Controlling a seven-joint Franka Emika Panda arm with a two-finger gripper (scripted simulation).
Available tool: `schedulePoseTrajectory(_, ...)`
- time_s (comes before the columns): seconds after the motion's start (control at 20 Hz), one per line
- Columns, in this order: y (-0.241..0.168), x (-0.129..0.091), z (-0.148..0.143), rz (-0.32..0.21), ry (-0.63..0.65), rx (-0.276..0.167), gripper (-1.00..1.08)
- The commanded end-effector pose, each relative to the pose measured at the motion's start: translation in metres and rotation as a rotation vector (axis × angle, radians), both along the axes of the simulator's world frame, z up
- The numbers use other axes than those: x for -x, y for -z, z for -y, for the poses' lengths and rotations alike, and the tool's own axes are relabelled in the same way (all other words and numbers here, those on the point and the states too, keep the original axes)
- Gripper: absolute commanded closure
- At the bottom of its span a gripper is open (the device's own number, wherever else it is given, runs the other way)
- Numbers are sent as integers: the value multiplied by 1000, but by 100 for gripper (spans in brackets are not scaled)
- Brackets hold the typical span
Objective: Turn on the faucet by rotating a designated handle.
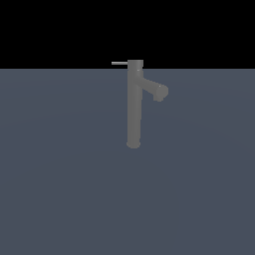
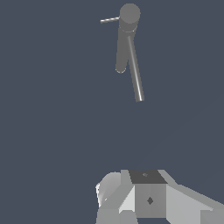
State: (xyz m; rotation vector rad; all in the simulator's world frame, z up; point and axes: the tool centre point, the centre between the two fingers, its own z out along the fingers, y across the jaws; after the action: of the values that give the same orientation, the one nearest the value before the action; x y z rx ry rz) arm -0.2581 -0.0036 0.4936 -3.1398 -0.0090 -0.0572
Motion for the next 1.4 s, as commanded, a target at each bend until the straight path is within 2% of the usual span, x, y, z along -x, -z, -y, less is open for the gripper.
schedulePoseTrajectory(0.0, 0, 0, 0, 0, 0, 0, 108)
schedulePoseTrajectory(0.4, -10, -5, 9, 33, 53, -39, 108)
schedulePoseTrajectory(0.8, -9, -12, 9, 32, 49, -38, 108)
schedulePoseTrajectory(1.1, -6, -33, 8, 27, 36, -33, 108)
schedulePoseTrajectory(1.35, 0, -62, 6, 21, 18, -27, 108)
